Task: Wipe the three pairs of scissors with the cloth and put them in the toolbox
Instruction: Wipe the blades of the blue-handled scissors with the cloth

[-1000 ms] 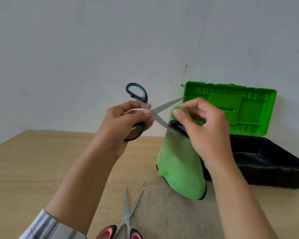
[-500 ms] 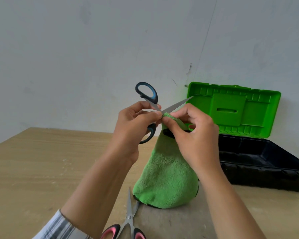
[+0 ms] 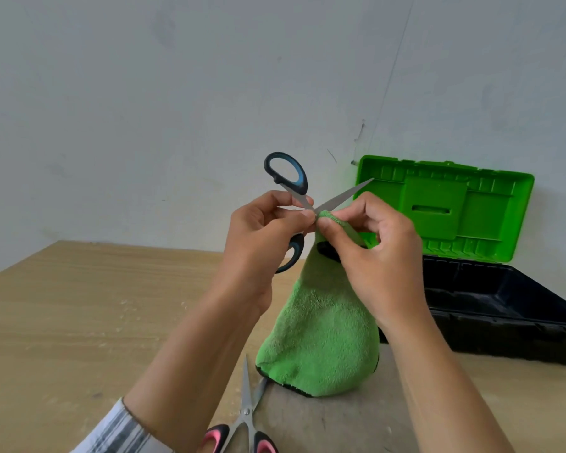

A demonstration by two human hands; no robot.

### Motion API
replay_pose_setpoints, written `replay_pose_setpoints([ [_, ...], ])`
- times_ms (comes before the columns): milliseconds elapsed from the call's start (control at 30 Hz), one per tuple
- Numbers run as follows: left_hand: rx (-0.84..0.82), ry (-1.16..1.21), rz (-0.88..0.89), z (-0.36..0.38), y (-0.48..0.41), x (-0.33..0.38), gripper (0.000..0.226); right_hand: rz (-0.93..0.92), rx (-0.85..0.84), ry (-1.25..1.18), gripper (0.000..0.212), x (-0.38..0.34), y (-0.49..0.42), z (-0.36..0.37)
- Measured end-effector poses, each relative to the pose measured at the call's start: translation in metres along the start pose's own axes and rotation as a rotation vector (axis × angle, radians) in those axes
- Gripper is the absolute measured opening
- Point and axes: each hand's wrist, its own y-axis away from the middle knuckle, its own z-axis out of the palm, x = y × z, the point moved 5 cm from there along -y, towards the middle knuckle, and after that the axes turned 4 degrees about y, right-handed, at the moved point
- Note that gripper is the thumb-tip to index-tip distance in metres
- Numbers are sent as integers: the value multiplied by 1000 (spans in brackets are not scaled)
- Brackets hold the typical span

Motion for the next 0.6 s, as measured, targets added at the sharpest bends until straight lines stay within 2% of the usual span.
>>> replay_pose_setpoints([
  [133,-19,-21,13,1,0,3,18,56,-1,-40,24,5,-2,-2],
  [600,46,96,-59,-15,-7,10,22,243,-364,-94,17,15,-5,-17],
])
